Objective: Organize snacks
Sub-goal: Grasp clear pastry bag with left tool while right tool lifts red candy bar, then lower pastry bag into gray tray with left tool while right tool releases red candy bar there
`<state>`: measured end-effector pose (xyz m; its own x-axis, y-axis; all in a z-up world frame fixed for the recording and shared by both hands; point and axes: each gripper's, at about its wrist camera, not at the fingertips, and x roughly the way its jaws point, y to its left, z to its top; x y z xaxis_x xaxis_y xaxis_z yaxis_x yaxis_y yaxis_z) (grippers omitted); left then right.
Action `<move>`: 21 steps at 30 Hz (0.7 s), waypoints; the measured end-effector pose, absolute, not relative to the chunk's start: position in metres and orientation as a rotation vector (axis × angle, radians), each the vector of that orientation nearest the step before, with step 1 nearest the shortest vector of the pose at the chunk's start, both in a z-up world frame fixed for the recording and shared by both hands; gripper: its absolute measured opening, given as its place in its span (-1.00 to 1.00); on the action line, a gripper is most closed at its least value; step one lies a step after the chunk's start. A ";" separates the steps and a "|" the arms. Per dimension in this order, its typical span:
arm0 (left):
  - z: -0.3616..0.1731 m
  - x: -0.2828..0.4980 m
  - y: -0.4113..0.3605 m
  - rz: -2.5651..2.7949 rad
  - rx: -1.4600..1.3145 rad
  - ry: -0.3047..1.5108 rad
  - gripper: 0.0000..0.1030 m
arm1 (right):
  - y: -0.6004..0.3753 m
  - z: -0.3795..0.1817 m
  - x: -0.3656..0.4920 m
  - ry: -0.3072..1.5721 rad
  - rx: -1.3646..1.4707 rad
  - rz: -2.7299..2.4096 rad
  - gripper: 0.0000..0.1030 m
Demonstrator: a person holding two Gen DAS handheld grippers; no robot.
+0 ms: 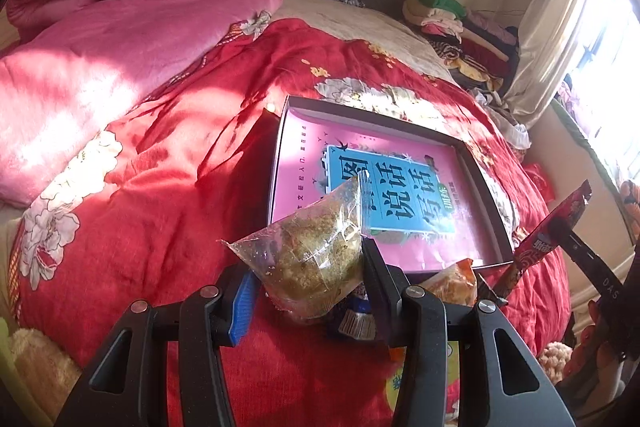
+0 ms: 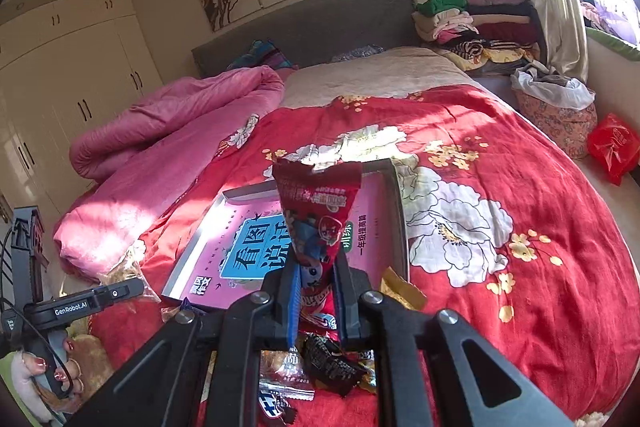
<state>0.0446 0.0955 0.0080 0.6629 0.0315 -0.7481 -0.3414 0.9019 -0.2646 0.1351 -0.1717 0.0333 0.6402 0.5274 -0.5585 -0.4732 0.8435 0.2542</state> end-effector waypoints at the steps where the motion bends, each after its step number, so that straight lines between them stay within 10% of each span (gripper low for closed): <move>1: 0.007 0.048 0.097 0.220 -0.406 0.824 -0.04 | -0.168 0.031 0.138 0.673 0.078 0.576 -0.72; 21: -0.020 0.108 0.092 0.218 -0.403 0.887 -0.04 | -0.141 -0.020 0.182 0.831 -0.038 0.509 -0.72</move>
